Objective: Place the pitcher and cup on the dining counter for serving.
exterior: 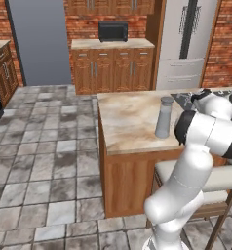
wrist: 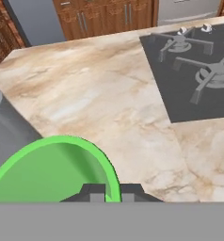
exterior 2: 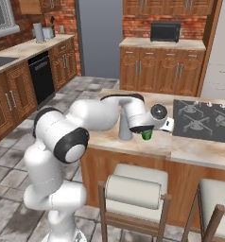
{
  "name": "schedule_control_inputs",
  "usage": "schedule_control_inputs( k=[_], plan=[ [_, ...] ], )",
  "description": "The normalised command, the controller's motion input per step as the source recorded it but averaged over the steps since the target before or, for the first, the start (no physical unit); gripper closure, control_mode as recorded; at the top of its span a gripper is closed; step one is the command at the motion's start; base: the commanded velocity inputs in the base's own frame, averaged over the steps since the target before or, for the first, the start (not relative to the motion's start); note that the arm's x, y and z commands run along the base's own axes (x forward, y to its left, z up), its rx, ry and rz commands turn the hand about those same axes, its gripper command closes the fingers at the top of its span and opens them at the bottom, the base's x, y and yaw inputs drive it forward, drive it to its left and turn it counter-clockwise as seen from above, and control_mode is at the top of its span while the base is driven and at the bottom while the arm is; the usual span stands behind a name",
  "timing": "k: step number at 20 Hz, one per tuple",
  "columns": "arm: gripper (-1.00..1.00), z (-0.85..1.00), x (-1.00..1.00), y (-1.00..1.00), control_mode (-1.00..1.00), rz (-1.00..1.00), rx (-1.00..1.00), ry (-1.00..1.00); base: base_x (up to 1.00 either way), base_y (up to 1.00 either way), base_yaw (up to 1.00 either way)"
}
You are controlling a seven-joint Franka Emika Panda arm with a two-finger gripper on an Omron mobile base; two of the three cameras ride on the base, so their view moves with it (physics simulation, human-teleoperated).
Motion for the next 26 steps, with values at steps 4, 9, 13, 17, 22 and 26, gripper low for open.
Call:
schedule_control_inputs(
  k=[4,9,13,17,22,26],
  plan=[
    [1.00,-0.22,0.18,-0.05,-1.00,0.00,0.01,0.01,0.00,0.00,0.00],
    [1.00,-0.17,0.19,-0.05,-1.00,0.00,0.00,0.02,0.00,0.00,0.00],
    [1.00,-0.18,0.23,0.00,-1.00,0.00,0.00,0.01,0.00,0.00,0.00],
    [1.00,-0.17,0.24,0.00,-1.00,0.00,0.00,0.00,0.00,0.00,0.00],
    [1.00,-0.15,0.27,0.00,-1.00,0.00,0.00,0.00,0.00,0.00,0.00],
    [1.00,-0.12,0.28,0.00,-1.00,0.00,0.00,0.00,0.00,0.00,0.00]
  ],
)
